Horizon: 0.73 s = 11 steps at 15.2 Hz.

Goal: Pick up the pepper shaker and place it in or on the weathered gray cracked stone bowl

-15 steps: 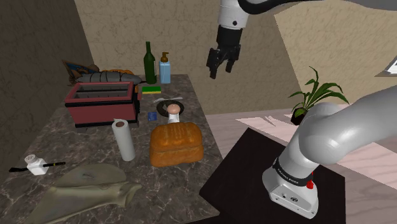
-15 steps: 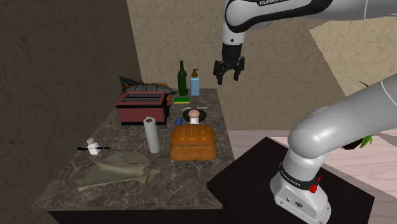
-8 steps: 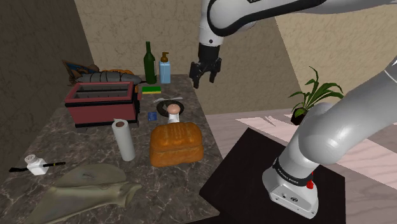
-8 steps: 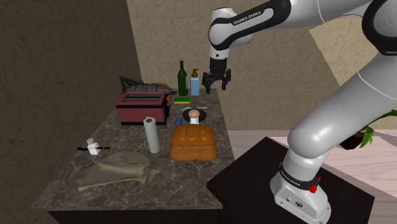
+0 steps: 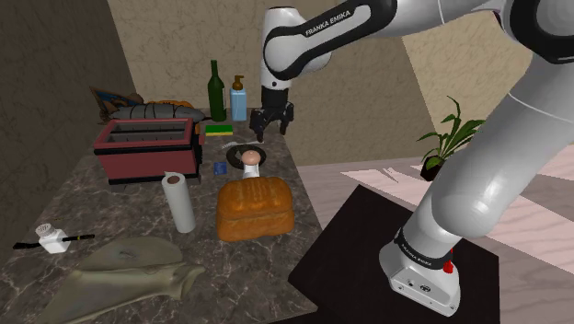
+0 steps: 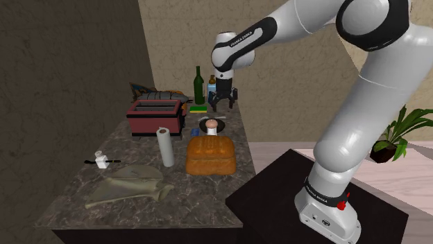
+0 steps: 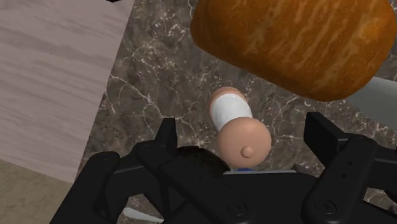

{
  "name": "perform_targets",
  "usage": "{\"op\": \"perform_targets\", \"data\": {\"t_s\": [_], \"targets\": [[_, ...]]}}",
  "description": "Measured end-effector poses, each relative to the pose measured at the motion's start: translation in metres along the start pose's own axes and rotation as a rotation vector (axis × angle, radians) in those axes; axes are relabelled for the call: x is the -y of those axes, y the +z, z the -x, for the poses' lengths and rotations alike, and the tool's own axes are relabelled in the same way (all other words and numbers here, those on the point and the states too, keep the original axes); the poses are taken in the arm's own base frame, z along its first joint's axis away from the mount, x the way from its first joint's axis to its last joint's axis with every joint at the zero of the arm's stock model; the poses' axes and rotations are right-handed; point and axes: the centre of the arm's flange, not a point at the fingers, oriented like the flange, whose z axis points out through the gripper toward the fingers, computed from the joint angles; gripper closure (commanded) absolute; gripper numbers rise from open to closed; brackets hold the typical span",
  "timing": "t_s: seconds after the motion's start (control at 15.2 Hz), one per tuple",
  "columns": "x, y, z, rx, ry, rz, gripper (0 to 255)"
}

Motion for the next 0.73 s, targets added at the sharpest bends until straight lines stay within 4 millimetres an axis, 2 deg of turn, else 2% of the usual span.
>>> {"op": "perform_targets", "data": {"t_s": [0.46, 0.73], "targets": [[0.013, 0.067, -0.062, 0.030, 0.025, -0.026, 0], [0.015, 0.092, -0.066, 0.033, 0.028, -0.029, 0]]}}
